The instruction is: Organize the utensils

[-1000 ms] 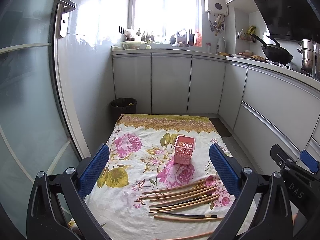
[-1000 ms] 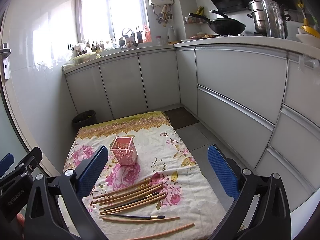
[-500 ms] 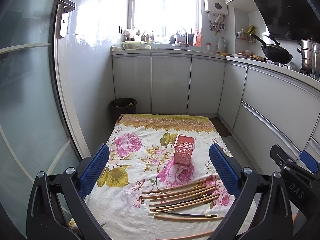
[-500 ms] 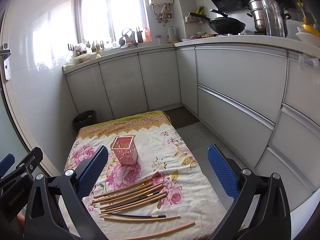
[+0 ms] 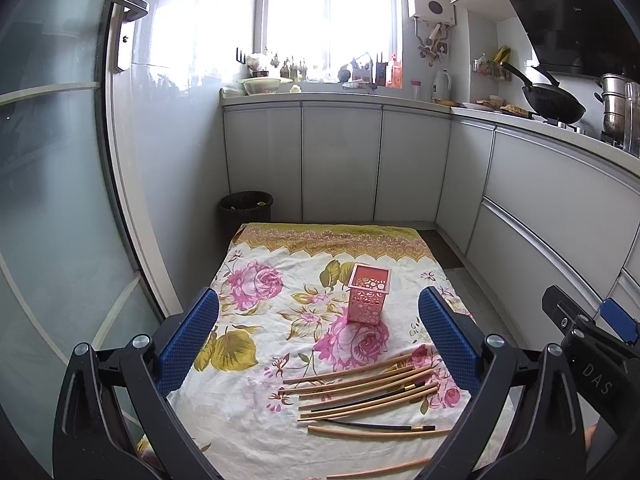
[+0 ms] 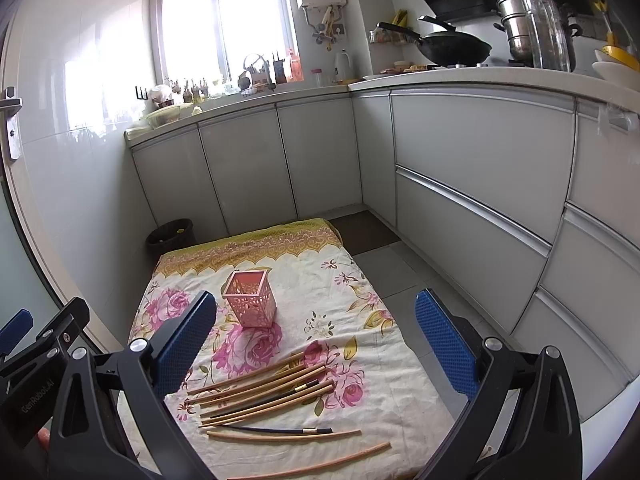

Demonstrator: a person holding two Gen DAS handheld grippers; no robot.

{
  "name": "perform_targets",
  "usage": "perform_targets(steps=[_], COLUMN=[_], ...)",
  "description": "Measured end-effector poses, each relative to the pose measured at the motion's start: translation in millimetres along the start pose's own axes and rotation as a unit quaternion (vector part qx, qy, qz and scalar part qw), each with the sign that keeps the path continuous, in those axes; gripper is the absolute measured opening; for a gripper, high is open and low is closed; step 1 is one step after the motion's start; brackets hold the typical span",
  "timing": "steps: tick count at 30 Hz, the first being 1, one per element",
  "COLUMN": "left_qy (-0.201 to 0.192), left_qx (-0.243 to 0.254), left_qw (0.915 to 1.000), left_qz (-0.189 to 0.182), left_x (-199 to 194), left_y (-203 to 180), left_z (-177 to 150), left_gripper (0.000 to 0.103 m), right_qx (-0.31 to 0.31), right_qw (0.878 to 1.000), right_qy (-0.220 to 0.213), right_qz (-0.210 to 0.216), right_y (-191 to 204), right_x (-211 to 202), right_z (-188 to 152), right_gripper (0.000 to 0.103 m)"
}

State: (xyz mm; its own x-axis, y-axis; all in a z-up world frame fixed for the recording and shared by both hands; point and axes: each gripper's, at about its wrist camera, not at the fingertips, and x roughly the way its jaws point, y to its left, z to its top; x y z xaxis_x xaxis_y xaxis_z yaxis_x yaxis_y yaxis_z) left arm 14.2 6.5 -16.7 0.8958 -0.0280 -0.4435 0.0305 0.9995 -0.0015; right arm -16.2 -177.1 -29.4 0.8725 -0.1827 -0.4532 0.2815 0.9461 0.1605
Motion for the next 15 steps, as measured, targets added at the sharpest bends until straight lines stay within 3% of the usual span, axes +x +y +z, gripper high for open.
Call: perform_targets(steps=[10, 15], left_qy=[0.018, 0.088], left_qx=[0.013, 0.064], left_qw=[0.9997, 0.993], left_qz=[0.0, -0.045], left_x=[15.5, 57.6], left_y=[-7.9, -28.9], left_z=[-2.7, -10.9], left_gripper=[0.096, 0.096], right_qx=[0.011, 0.057], right_qw=[1.0, 0.997], right_qy=[0.018, 0.058], right_qz=[-0.002, -0.002], right_y=[-10.4, -38.7], right_x=[13.7, 41.4], right_z=[-5.0, -14.1], right_gripper=[0.097, 0.097])
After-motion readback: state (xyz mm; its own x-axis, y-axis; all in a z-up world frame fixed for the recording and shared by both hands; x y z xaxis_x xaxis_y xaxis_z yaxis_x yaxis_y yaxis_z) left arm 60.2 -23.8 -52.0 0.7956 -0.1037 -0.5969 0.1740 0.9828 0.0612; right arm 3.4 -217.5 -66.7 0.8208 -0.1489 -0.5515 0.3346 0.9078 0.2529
